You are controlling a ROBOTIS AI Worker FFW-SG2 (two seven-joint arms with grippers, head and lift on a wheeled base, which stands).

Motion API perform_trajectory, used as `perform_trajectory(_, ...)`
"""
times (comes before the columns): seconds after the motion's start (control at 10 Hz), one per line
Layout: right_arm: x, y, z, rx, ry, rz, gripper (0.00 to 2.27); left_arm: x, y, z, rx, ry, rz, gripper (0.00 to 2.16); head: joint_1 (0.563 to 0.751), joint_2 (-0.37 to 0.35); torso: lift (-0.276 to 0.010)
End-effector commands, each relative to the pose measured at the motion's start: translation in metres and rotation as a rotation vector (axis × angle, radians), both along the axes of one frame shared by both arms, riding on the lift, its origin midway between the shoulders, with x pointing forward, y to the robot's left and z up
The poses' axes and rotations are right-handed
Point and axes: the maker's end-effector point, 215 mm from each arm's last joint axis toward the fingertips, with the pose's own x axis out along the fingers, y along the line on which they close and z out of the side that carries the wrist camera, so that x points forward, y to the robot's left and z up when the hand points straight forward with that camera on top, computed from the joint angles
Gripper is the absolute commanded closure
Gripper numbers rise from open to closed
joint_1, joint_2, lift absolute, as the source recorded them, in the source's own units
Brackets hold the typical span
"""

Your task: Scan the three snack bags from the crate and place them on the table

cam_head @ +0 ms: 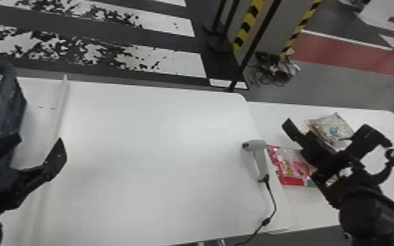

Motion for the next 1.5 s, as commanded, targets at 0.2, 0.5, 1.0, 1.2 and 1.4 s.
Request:
perform_trajectory(0.2, 0.007, 0.140, -0.021, -0.067, 0.017, 0.187, 0.07, 0.002, -0.014, 0.013, 0.013, -0.039, -0.002, 0.08, 0.695, -0.326, -0.062)
perform_trajectory(0.5, 0.006, 0.208, -0.009, -0.209, -0.121, 0.217, 0.08, -0.001, -0.022, 0.011, 0.023, -0.044, -0.001, 0.08, 0.695, -0.216, -0.062)
perform_trajectory(1.0, -0.025, 0.253, -0.010, -0.249, -0.229, 0.208, 0.08, -0.004, -0.021, 0.024, 0.040, -0.091, 0.028, 0.08, 0.695, -0.140, -0.062)
perform_trajectory(1.2, -0.040, 0.252, -0.010, -0.254, -0.244, 0.201, 0.08, -0.002, -0.019, 0.031, 0.054, -0.112, 0.038, 0.08, 0.695, -0.124, -0.062)
perform_trajectory(1.4, -0.049, 0.252, -0.011, -0.252, -0.247, 0.200, 0.08, -0.006, -0.022, 0.032, 0.053, -0.119, 0.035, 0.08, 0.695, -0.124, -0.062)
